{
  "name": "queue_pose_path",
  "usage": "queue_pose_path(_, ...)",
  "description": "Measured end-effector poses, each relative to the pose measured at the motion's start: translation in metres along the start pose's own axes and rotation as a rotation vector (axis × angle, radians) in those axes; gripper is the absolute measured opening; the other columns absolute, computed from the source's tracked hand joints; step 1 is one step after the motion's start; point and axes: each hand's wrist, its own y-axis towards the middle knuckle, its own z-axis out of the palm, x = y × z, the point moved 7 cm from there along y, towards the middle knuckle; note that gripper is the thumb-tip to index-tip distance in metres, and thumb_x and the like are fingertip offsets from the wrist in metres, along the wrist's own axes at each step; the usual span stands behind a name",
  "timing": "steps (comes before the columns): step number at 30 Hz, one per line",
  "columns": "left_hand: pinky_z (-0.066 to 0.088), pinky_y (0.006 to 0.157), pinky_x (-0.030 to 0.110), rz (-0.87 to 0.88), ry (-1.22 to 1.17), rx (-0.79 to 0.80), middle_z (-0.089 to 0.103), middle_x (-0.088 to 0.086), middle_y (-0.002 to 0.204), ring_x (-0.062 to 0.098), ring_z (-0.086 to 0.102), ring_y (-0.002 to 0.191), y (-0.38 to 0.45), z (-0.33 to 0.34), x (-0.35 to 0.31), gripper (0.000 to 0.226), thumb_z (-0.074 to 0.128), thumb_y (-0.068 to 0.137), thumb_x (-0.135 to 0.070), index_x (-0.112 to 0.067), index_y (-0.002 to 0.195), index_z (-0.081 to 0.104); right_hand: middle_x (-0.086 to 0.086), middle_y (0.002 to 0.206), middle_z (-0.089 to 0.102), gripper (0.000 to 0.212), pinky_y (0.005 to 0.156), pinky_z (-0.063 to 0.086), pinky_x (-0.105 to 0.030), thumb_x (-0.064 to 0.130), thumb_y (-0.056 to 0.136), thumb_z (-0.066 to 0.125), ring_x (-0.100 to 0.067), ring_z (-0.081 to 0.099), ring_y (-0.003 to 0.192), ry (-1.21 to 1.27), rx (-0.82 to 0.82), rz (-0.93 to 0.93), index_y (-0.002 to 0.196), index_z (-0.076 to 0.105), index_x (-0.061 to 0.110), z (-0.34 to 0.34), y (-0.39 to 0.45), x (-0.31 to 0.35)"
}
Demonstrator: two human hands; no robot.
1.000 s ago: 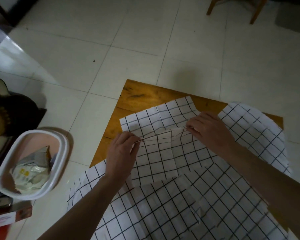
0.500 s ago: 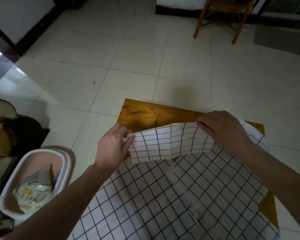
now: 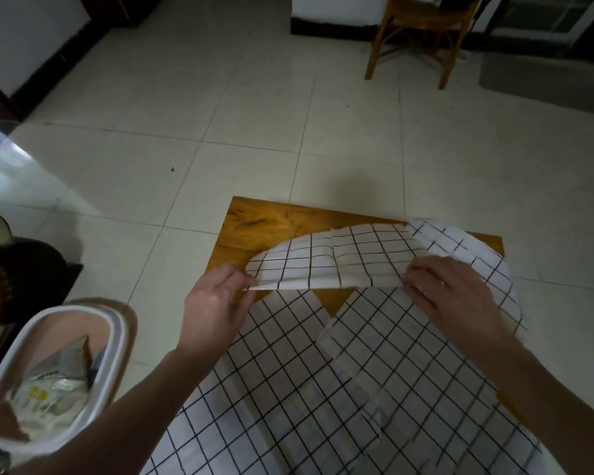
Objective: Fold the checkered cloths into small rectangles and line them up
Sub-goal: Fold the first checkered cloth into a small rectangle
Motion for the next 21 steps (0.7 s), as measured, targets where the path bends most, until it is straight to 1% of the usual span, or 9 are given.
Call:
queue_pose_path(3, 0.042, 0.068, 0.025, -0.039, 0.0, 0.048, 0.067, -0.002, 0.094, 0.019, 0.063, 0.08, -0.028, 0.024, 0.011, 0.01, 0.077, 0.087, -0.012, -0.017, 0.092, 0.07, -0.009, 0.107, 0.072, 0.018, 0.087, 0.051, -0.036, 0.021, 0.096, 0.067, -0.025, 0.067, 0.093, 0.002, 0.022, -0.011, 0.099, 0.078, 0.007, 0.029, -0.039, 0.006)
queue_pose_path(7, 0.035, 0.065, 0.013, -0.128, -0.034, 0.15, 0.063, -0.003, 0.092, 0.013, 0.057, 0.079, -0.066, 0.058, 0.024, 0.028, 0.085, 0.078, -0.002, -0.017, 0.09, 0.065, -0.006, 0.105, 0.073, 0.022, 0.082, 0.054, -0.039, 0.024, 0.096, 0.062, -0.026, 0.069, 0.088, -0.021, 0.086, -0.007, 0.096, 0.079, 0.009, 0.066, -0.08, 0.02)
queue_pose_path(9, 0.039, 0.065, 0.016, -0.147, -0.063, 0.198, 0.061, -0.005, 0.092, 0.013, 0.055, 0.078, -0.083, 0.074, 0.029, 0.032, 0.084, 0.077, 0.002, -0.019, 0.088, 0.062, -0.005, 0.104, 0.073, 0.024, 0.08, 0.056, -0.039, 0.025, 0.096, 0.061, -0.026, 0.069, 0.088, -0.018, 0.115, 0.006, 0.096, 0.079, 0.01, 0.081, -0.096, 0.025)
queue_pose_path(13, 0.05, 0.063, 0.03, -0.163, -0.063, 0.231, 0.061, -0.002, 0.09, 0.018, 0.056, 0.079, -0.106, 0.097, 0.035, 0.032, 0.085, 0.076, 0.003, -0.017, 0.085, 0.061, -0.004, 0.104, 0.073, 0.025, 0.082, 0.055, -0.038, 0.027, 0.097, 0.061, -0.026, 0.069, 0.09, -0.009, 0.148, 0.023, 0.095, 0.08, 0.01, 0.106, -0.121, 0.031)
queue_pose_path(14, 0.05, 0.062, 0.029, -0.162, -0.052, 0.238, 0.061, -0.001, 0.089, 0.019, 0.055, 0.078, -0.111, 0.103, 0.036, 0.032, 0.085, 0.075, 0.003, -0.016, 0.084, 0.061, -0.004, 0.104, 0.073, 0.026, 0.083, 0.054, -0.037, 0.027, 0.097, 0.06, -0.025, 0.068, 0.091, -0.008, 0.156, 0.027, 0.096, 0.08, 0.01, 0.112, -0.126, 0.032)
queue_pose_path(16, 0.042, 0.063, 0.02, -0.156, -0.043, 0.25, 0.059, -0.002, 0.086, 0.017, 0.052, 0.076, -0.119, 0.112, 0.04, 0.029, 0.083, 0.077, 0.001, -0.016, 0.085, 0.061, -0.003, 0.105, 0.072, 0.029, 0.085, 0.053, -0.037, 0.028, 0.098, 0.057, -0.024, 0.067, 0.093, -0.012, 0.182, 0.045, 0.096, 0.08, 0.01, 0.122, -0.136, 0.034)
queue_pose_path(17, 0.039, 0.063, 0.018, -0.146, -0.05, 0.25, 0.059, -0.003, 0.086, 0.016, 0.052, 0.077, -0.122, 0.115, 0.042, 0.024, 0.08, 0.08, -0.003, -0.016, 0.086, 0.061, -0.003, 0.106, 0.072, 0.03, 0.086, 0.053, -0.037, 0.029, 0.098, 0.056, -0.024, 0.067, 0.094, -0.006, 0.197, 0.06, 0.097, 0.08, 0.011, 0.126, -0.141, 0.035)
queue_pose_path(19, 0.043, 0.065, 0.022, -0.073, -0.05, 0.261, 0.06, -0.004, 0.09, 0.015, 0.052, 0.081, -0.125, 0.117, 0.043, 0.01, 0.07, 0.089, -0.024, -0.017, 0.09, 0.062, -0.003, 0.108, 0.071, 0.031, 0.087, 0.055, -0.039, 0.03, 0.098, 0.055, -0.025, 0.067, 0.096, 0.023, 0.238, 0.113, 0.099, 0.079, 0.011, 0.133, -0.149, 0.036)
queue_pose_path(21, 0.051, 0.07, 0.031, 0.005, 0.005, 0.311, 0.063, -0.003, 0.094, 0.016, 0.056, 0.086, -0.127, 0.119, 0.041, 0.029, 0.063, 0.089, -0.045, -0.017, 0.095, 0.066, -0.003, 0.112, 0.069, 0.03, 0.088, 0.057, -0.044, 0.032, 0.1, 0.055, -0.028, 0.068, 0.1, 0.055, 0.284, 0.197, 0.104, 0.077, 0.011, 0.137, -0.156, 0.035)
